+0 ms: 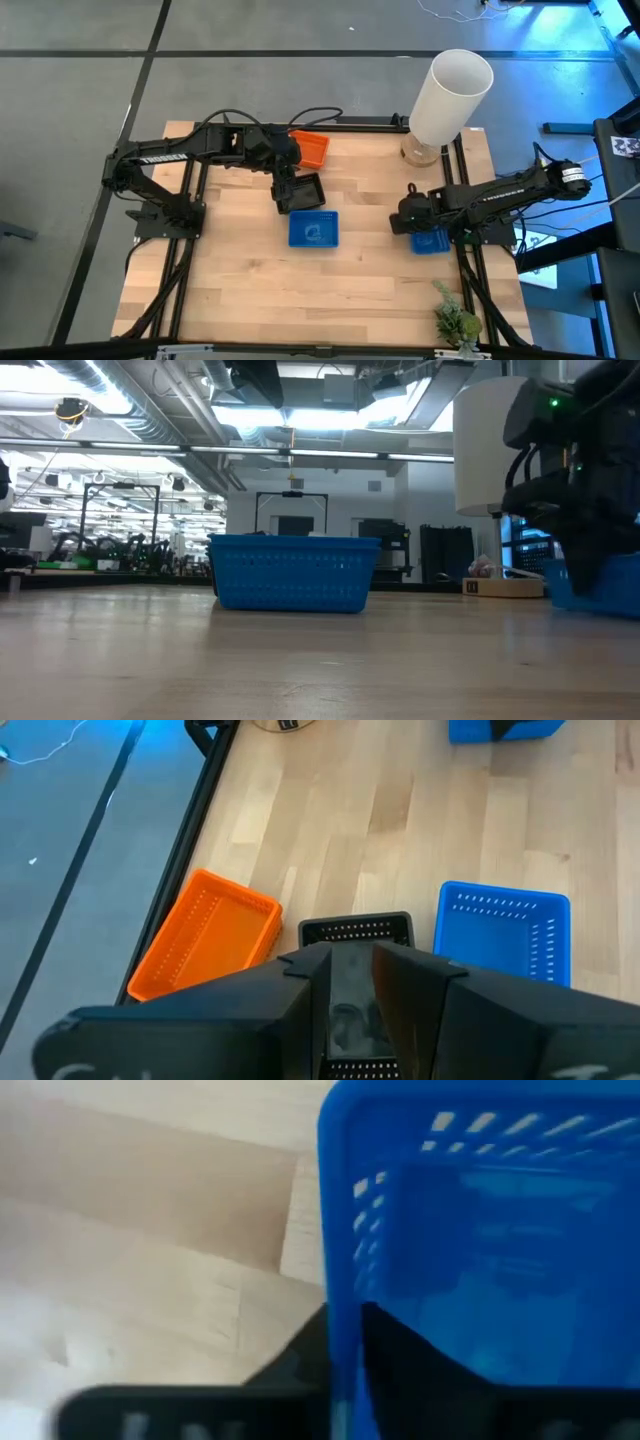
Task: Stack baskets by color
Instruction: Stack the right blue bin on top of the left blue bins
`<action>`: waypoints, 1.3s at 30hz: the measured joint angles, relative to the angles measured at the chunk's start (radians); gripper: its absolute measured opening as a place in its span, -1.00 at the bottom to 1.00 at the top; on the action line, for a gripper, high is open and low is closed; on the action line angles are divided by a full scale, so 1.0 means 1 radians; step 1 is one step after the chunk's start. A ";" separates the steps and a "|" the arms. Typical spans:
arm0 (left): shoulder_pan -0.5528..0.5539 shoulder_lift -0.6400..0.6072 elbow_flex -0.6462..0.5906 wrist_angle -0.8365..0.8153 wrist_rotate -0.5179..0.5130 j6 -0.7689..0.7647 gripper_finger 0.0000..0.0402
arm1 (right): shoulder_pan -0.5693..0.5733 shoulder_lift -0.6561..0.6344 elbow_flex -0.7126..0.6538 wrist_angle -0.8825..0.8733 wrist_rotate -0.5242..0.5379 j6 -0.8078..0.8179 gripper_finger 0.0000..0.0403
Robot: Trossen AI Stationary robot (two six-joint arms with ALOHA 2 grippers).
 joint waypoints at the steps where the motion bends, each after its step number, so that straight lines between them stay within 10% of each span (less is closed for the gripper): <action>1: 0.000 0.000 0.000 0.000 0.000 0.000 -0.65 | 0.000 0.000 0.008 -0.006 -0.001 -0.030 -0.89; 17: -0.001 -0.048 -0.001 -0.157 -0.004 -0.060 -0.67 | 0.000 0.046 0.487 -0.004 0.082 -0.597 -0.99; 26: -0.015 -0.153 -0.001 -0.160 -0.020 -0.103 -0.67 | -0.039 0.350 0.822 -0.001 0.074 -0.984 -1.00; 39: -0.014 -0.298 -0.002 -0.200 -0.140 -0.114 -0.67 | -0.081 0.756 1.212 -0.015 -0.198 -1.279 -1.00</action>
